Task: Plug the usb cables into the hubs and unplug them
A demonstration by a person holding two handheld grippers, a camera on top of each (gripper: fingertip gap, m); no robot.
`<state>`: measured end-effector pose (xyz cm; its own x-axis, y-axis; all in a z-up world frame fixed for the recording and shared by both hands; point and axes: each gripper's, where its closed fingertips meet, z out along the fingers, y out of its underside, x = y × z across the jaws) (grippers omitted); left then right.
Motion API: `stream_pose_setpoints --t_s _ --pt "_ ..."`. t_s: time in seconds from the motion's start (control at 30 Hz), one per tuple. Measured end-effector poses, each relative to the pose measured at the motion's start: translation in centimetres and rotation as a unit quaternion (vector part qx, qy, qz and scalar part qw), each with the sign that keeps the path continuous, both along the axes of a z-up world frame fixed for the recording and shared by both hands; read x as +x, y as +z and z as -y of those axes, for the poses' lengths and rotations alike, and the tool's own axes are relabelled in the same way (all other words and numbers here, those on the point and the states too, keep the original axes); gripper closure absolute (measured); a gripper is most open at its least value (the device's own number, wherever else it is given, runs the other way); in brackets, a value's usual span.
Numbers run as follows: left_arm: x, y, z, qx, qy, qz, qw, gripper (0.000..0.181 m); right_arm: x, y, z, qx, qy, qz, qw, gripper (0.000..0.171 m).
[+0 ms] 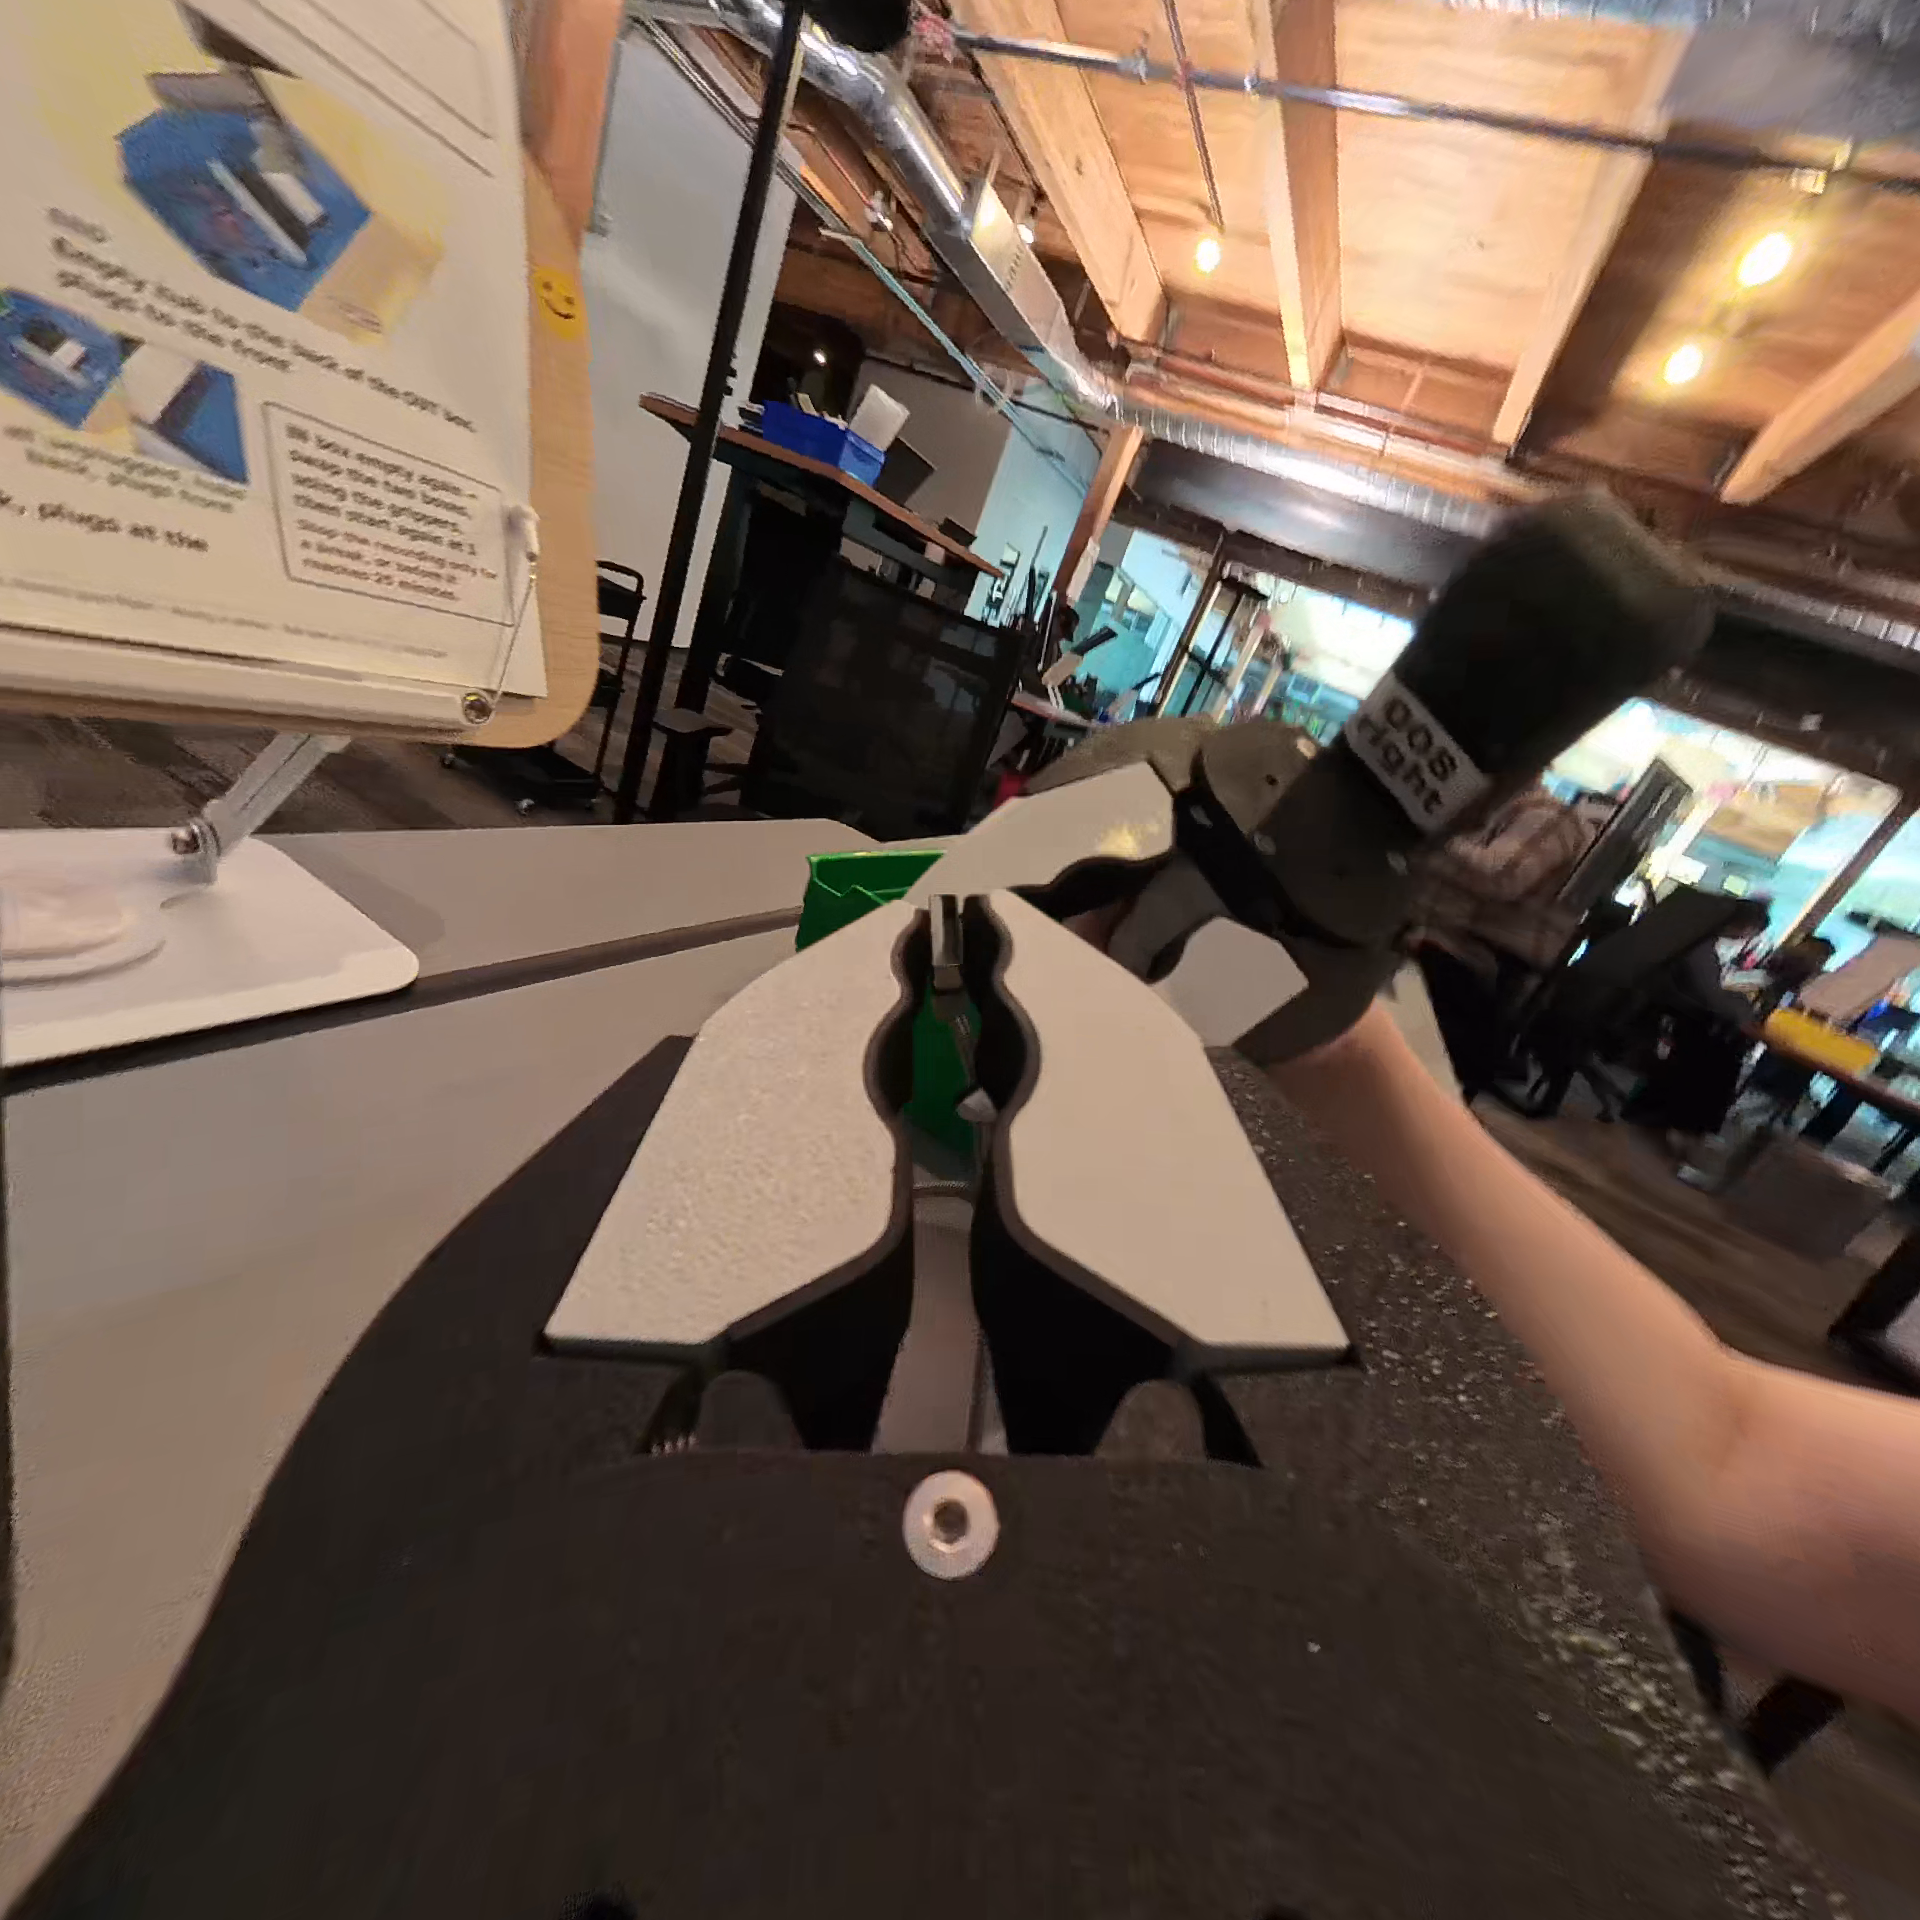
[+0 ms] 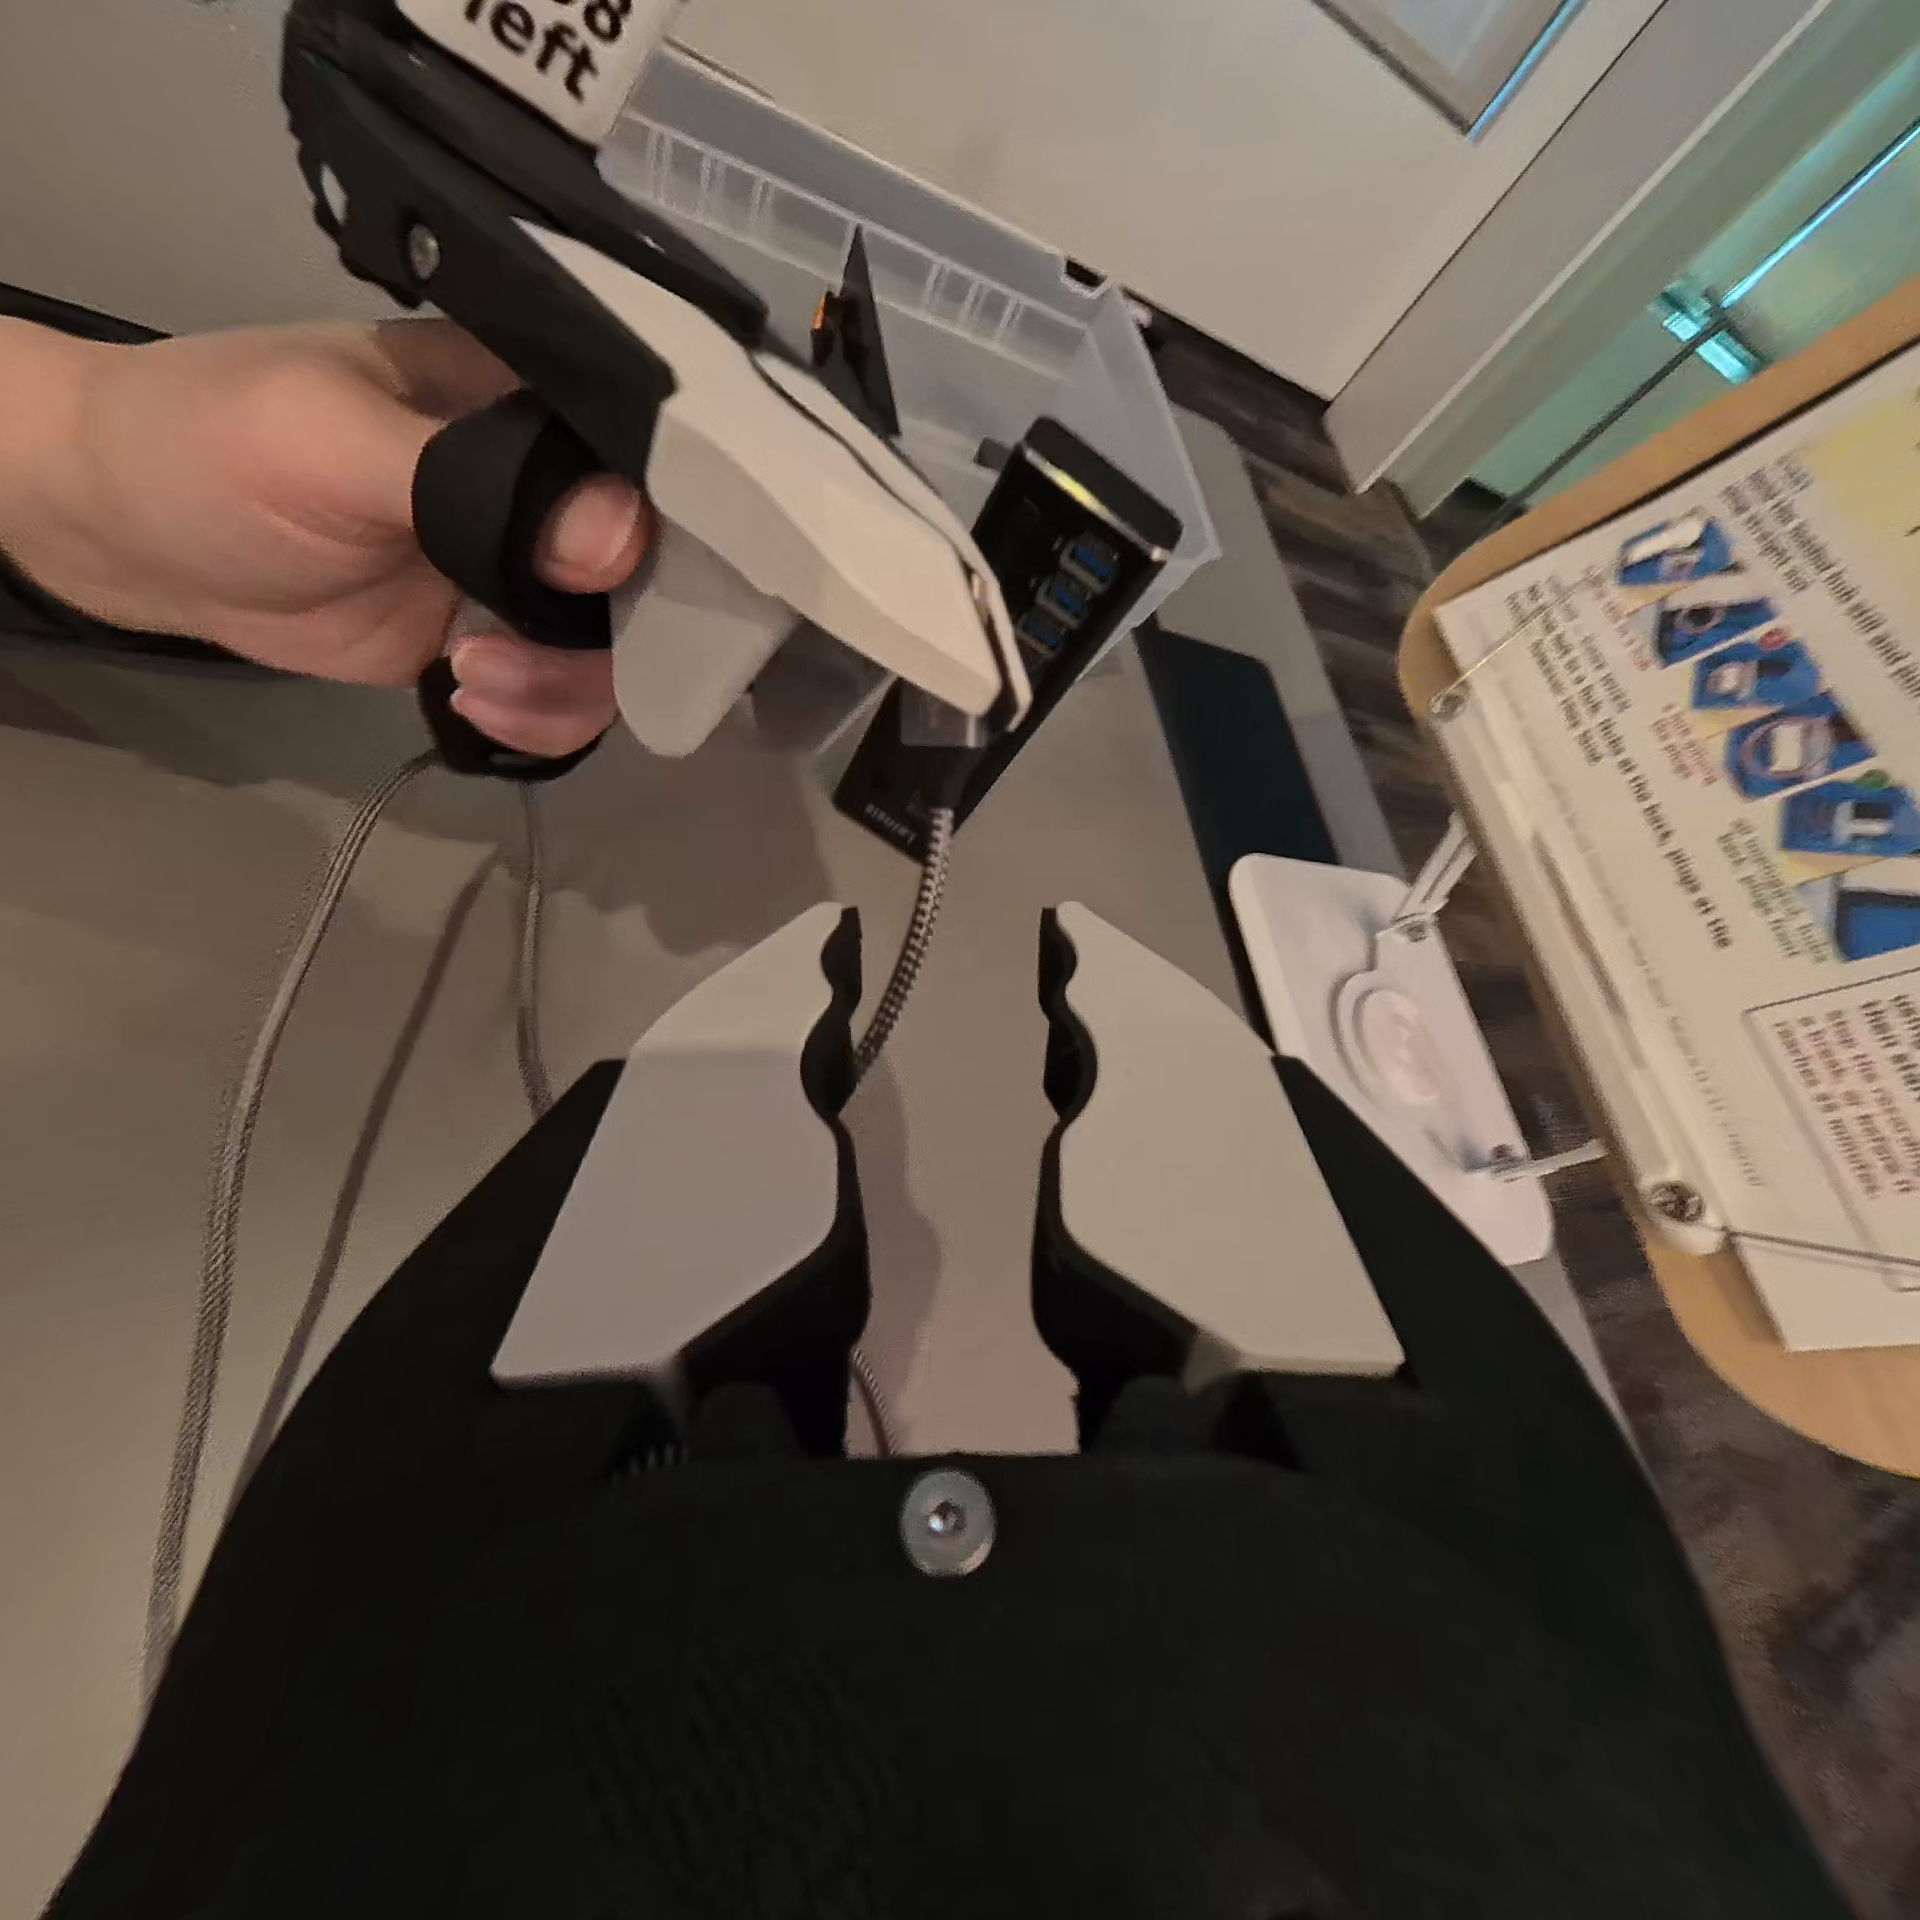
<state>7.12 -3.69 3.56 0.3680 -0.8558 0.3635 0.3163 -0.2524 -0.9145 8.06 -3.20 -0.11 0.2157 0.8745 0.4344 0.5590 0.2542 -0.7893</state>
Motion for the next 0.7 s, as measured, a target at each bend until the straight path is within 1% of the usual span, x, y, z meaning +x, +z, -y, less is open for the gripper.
stream_pose_setpoints --t_s 0.1,0.17,0.23,0.27,0.3,0.33,0.4,0.5,0.57,0.63,0.7 --pt "-1.0 0.5 -0.4 -0.050 0.001 0.060 0.997 0.176 -1.9 0.9 -0.1 0.050 -0.014 -0.013 0.999 0.137" --pt "-1.4 0.3 -0.7 -0.074 0.005 0.084 0.994 0.176 -3.1 1.1 0.0 0.085 -0.018 -0.023 0.996 0.139" --pt "-1.4 0.0 -0.7 -0.095 -0.006 0.097 0.991 0.176 -3.4 0.8 -0.5 0.131 -0.036 -0.001 0.991 0.141" --pt "-1.2 0.0 -0.6 -0.102 -0.014 0.105 0.989 0.176 -3.3 0.5 -0.5 0.146 -0.036 0.016 0.989 0.147" --pt "-1.1 -0.2 -0.6 -0.109 -0.014 0.109 0.988 0.176 -3.2 0.3 -0.4 0.152 -0.033 0.028 0.987 0.146" --pt "-0.8 -0.3 -0.4 -0.112 -0.020 0.111 0.987 0.176 -2.9 0.1 -0.2 0.142 -0.025 0.035 0.989 0.145" --pt "-0.1 -0.7 -0.1 -0.120 -0.025 0.105 0.987 0.175 -2.0 0.0 0.8 0.088 0.004 0.041 0.995 0.140" --pt "0.7 -1.6 0.1 -0.126 -0.008 0.085 0.988 0.175 0.7 2.0 1.4 0.032 0.014 0.013 0.999 0.139" --pt "1.3 -2.4 0.2 -0.142 0.007 0.084 0.986 0.175 2.6 4.0 1.3 0.015 0.003 -0.029 0.999 0.139" --pt "2.0 -3.1 0.5 -0.148 0.018 0.078 0.986 0.175 4.5 5.5 0.7 0.001 -0.025 -0.062 0.998 0.139" --pt "2.6 -3.6 0.9 -0.132 0.037 0.057 0.989 0.175 6.3 6.1 -0.2 -0.001 -0.066 -0.066 0.996 0.136"
